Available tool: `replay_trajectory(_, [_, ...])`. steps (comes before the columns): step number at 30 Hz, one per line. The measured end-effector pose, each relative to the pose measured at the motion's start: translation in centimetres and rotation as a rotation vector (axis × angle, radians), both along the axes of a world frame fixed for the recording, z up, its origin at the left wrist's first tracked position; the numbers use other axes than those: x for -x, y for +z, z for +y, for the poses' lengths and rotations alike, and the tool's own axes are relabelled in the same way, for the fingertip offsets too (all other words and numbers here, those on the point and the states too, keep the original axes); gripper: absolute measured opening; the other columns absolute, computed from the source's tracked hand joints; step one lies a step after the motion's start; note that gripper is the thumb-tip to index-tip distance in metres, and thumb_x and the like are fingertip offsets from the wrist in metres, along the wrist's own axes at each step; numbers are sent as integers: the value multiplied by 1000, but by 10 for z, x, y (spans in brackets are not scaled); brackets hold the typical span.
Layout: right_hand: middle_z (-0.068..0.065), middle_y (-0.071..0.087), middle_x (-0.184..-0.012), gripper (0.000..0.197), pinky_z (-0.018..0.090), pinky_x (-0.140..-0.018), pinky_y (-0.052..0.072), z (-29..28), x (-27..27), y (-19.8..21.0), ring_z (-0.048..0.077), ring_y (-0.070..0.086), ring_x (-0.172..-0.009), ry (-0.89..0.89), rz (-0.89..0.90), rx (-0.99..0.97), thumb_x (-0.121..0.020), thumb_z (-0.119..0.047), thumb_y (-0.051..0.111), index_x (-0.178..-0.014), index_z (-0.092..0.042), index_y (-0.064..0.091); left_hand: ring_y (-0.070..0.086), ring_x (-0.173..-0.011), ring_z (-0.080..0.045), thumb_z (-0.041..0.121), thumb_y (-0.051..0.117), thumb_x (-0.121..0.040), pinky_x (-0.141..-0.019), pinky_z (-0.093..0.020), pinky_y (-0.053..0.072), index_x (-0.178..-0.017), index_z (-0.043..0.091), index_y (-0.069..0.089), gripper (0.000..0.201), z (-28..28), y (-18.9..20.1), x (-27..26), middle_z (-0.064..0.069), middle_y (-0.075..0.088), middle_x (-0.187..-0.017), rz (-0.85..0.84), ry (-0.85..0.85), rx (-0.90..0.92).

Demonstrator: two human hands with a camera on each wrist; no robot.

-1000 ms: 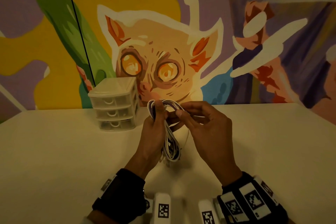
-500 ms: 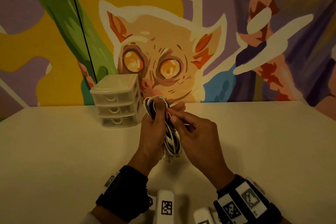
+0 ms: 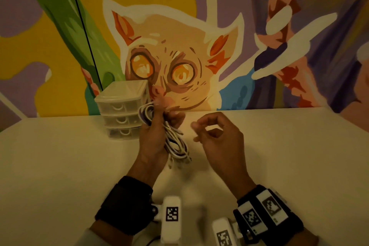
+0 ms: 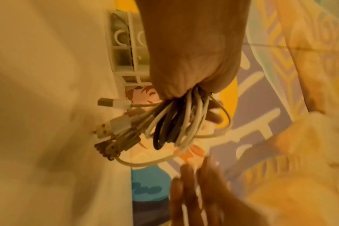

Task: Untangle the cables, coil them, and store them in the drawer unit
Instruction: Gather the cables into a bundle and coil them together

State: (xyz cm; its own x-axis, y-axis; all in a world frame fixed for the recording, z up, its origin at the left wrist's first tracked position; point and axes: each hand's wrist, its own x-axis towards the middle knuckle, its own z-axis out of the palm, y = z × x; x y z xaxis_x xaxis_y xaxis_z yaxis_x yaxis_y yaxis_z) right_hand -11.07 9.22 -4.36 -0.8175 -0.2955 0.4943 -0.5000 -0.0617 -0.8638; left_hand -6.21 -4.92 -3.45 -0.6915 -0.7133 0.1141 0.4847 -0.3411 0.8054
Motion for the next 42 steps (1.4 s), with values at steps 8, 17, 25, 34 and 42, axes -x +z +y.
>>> replay_trajectory(8, [-28, 63, -131, 47, 38, -110, 48, 5, 12, -9, -2, 57, -121, 660, -257, -722, -82, -50, 79, -122, -48, 56, 41, -40, -4, 49, 57, -105, -41, -17, 42, -75, 21, 48, 42, -50, -4, -5, 9, 46, -63, 121, -91, -213])
replay_trajectory(17, [-11, 80, -110, 70, 42, -108, 51, 4, -6, -8, 7, 73, -108, 716, -179, -703, -80, -46, 87, -128, -34, 38, 42, -41, -3, 45, 57, -107, -41, -17, 43, -80, 20, 54, 37, -55, -8, -3, 8, 49, -64, 126, 41, -282])
replay_trajectory(25, [19, 78, -101, 20, 45, -87, 64, 9, 7, -1, 38, 78, -89, 696, -255, -390, -104, -4, 60, -120, -12, 50, 50, -42, -2, 37, 57, -109, -43, -14, 42, -74, 18, 52, 40, -62, -6, -10, 9, 53, -55, 111, 89, -299])
replay_trajectory(34, [2, 77, -123, 27, 36, -94, 62, 23, 24, 7, 23, 76, -110, 772, -102, -408, -97, 1, 68, -123, -7, 70, 60, -47, -5, 30, 48, -114, -50, -16, 53, -68, 17, 67, 51, -69, -9, -11, 6, 59, -59, 167, 0, -304])
replay_trajectory(42, [-7, 72, -114, 23, 23, -91, 56, 19, 21, 10, 13, 72, -106, 541, 113, -237, -83, -21, 83, -106, -17, 85, 36, -41, -4, 41, 53, -110, -40, -17, 35, -69, 21, 65, 47, -46, -3, -10, 7, 45, -59, 75, -55, -130])
